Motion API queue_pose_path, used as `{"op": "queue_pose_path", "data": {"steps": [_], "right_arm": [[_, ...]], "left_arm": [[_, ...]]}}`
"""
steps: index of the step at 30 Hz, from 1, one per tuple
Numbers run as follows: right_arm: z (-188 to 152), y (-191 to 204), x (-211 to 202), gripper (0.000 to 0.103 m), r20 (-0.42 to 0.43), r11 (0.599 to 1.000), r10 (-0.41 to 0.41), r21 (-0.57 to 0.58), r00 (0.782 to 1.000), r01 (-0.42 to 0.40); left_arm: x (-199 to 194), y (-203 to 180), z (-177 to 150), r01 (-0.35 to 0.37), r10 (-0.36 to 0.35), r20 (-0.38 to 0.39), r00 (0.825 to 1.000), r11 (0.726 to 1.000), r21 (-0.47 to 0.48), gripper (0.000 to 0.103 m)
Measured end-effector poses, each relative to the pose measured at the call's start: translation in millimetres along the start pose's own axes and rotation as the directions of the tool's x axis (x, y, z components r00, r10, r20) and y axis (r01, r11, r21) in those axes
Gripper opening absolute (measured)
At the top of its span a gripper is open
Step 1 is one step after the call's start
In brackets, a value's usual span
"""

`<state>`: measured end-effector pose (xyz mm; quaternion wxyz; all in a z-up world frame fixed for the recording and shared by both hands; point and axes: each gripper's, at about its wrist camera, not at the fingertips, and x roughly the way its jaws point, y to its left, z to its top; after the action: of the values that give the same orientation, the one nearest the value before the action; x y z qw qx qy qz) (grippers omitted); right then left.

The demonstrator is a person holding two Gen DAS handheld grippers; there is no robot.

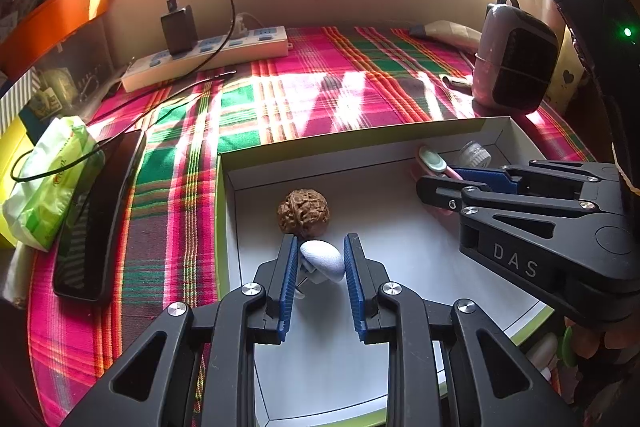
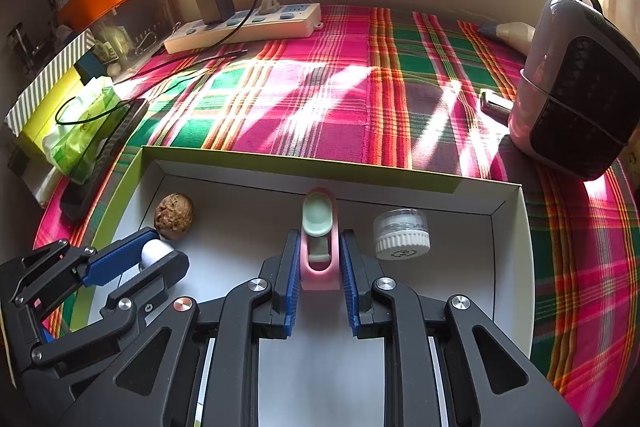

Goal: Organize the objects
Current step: 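Lower and release the pink holder with the right gripper while the left releases the mushroom, then withdraw both open grippers from the box toward the remaining objects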

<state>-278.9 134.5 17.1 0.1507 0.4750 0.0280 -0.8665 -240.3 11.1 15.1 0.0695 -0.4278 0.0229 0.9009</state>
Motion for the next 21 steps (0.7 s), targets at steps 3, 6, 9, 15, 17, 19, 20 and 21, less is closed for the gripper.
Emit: {"op": "queue_pose_path", "data": {"steps": [3, 6, 9, 15, 17, 19, 20, 21], "right_arm": [[-1, -1, 0, 0.029, 0.0, 1.0, 0.001, 0.009, 1.0, -0.001], [-1, -2, -2, 0.031, 0.004, 1.0, 0.007, 0.016, 1.0, -0.007], [-2, -2, -4, 0.037, 0.009, 1.0, 0.007, 0.019, 1.0, -0.007], [-4, -3, -13, 0.04, 0.024, 1.0, 0.009, 0.028, 1.0, -0.009], [-5, -3, -16, 0.042, 0.03, 0.999, 0.01, 0.033, 0.999, -0.011], [-7, -3, -20, 0.044, 0.036, 0.999, 0.011, 0.037, 0.999, -0.012], [-8, -3, -21, 0.044, 0.038, 0.999, 0.011, 0.038, 0.999, -0.012], [-9, -2, -24, 0.044, 0.042, 0.999, 0.011, 0.04, 0.999, -0.013]], "left_arm": [[0, 0, 0, -0.001, 0.001, -0.001, 1.0, 1.0, -0.002, 0.023], [0, 0, 0, -0.003, 0.003, -0.002, 1.0, 1.0, -0.002, 0.026], [-1, 1, -1, 0.002, -0.002, -0.002, 1.0, 1.0, -0.003, 0.027], [-7, 0, -3, -0.004, 0.004, 0.004, 1.0, 1.0, -0.005, 0.03], [-11, 0, -4, -0.005, 0.005, 0.01, 1.0, 1.0, -0.004, 0.031], [-15, 0, -5, -0.006, 0.006, 0.016, 1.0, 1.0, -0.008, 0.031], [-17, 0, -5, -0.005, 0.005, 0.019, 1.0, 1.0, -0.008, 0.031], [-19, 0, -6, -0.008, 0.008, 0.021, 1.0, 1.0, -0.009, 0.032]]}}
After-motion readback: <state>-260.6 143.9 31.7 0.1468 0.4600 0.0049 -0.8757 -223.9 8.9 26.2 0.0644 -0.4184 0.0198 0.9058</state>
